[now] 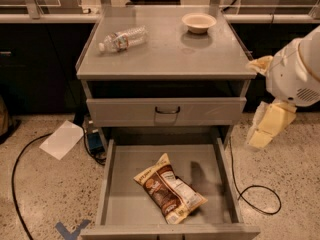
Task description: Pick brown chip bag from middle drawer and place on counter
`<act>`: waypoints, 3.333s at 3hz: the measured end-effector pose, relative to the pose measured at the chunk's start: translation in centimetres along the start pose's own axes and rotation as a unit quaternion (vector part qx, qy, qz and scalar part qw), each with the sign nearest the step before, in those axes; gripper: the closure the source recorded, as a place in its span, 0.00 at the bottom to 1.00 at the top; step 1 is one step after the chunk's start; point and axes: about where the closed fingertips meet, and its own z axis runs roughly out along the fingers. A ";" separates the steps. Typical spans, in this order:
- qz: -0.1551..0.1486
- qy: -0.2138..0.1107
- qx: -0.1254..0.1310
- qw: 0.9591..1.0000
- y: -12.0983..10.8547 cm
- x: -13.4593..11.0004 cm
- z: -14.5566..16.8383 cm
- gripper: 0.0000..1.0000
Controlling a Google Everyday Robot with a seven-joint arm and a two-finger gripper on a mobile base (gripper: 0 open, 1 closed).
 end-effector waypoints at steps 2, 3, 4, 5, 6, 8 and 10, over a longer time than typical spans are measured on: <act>-0.004 -0.044 -0.005 0.999 -0.6 -0.3 4.7 0.00; -0.012 -0.054 -0.017 0.998 -0.1 -0.6 6.8 0.00; -0.009 -0.058 -0.032 0.998 1.1 -0.2 11.1 0.00; 0.001 -0.034 -0.030 0.999 2.7 0.6 16.4 0.00; 0.044 -0.008 -0.038 0.998 4.9 2.6 22.6 0.00; 0.045 -0.014 -0.042 0.998 5.1 2.8 23.4 0.00; 0.045 -0.060 -0.075 0.994 7.2 2.4 33.2 0.00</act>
Offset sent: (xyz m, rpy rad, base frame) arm 0.0169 0.0133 -0.0329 0.0669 -0.0035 0.0319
